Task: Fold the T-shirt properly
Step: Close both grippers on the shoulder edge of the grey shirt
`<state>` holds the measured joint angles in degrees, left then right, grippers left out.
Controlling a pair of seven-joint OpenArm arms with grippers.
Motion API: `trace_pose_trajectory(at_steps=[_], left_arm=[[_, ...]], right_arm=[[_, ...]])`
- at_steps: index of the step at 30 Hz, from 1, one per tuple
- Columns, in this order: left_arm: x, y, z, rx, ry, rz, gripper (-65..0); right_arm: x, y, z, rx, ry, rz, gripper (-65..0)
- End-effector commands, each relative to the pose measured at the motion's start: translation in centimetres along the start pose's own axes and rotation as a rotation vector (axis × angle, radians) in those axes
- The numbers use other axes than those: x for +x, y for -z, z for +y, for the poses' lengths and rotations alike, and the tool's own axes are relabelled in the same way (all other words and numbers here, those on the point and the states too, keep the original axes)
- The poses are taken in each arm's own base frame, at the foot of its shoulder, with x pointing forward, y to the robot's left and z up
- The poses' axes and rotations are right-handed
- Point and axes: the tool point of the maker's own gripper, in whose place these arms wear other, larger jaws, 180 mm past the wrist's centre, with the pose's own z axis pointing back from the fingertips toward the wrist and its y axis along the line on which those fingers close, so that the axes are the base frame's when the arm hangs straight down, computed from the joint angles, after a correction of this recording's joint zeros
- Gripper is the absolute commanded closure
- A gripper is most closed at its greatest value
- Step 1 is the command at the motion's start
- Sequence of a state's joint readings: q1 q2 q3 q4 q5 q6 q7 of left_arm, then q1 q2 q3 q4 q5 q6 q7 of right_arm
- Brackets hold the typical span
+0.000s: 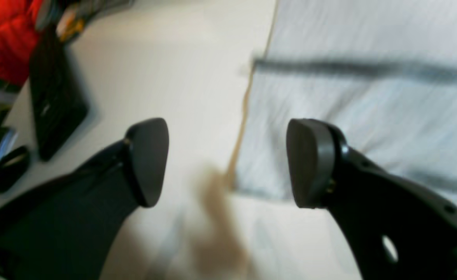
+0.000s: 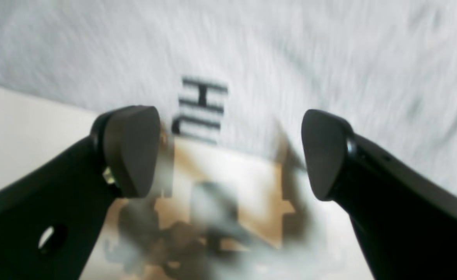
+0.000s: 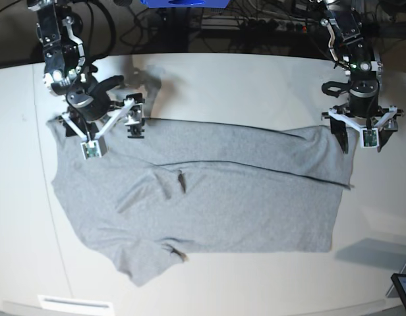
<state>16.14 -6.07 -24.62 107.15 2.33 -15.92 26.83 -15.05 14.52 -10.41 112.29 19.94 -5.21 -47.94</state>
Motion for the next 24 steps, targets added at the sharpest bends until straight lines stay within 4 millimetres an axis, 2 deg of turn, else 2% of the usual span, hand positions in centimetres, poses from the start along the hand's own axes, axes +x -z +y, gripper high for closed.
trace_pose_trajectory(at_steps=[1, 4, 6, 11, 17, 20, 24], left_arm=[[1.7, 0.2, 0.6, 0.019, -0.002, -0.045, -45.0], [2.1, 1.6, 0.0, 0.011, -0.04, -0.041, -45.0], [1.5, 2.8, -1.1, -0.016, -0.045, -0.017, -45.0], [-0.3, 5.1, -2.4, -0.046, -0.084, 0.038, -45.0], [-2.8, 7.0, -3.7, -0.073, -0.127, 0.117, -45.0], [-3.8, 6.9, -3.9, -0.079, -0.126, 0.13, -45.0], [-6.2, 6.2, -4.1, -0.091, -0.111, 0.153, -45.0]], right_arm=[[1.8, -0.2, 0.0, 0.001, -0.01, -0.058, -54.4], [3.9, 0.0, -0.2, -0.001, -0.02, -0.101, -54.8], [5.0, 0.3, -0.4, -0.006, -0.025, -0.122, -54.8], [5.1, 2.2, -1.7, -0.03, -0.022, -0.091, -55.0], [2.4, 4.7, -3.4, -0.064, -0.002, 0.011, -55.0], [1.2, 4.8, -3.7, -0.07, 0.006, 0.041, -55.0], [-1.1, 4.5, -3.6, -0.07, 0.014, 0.084, -55.0]])
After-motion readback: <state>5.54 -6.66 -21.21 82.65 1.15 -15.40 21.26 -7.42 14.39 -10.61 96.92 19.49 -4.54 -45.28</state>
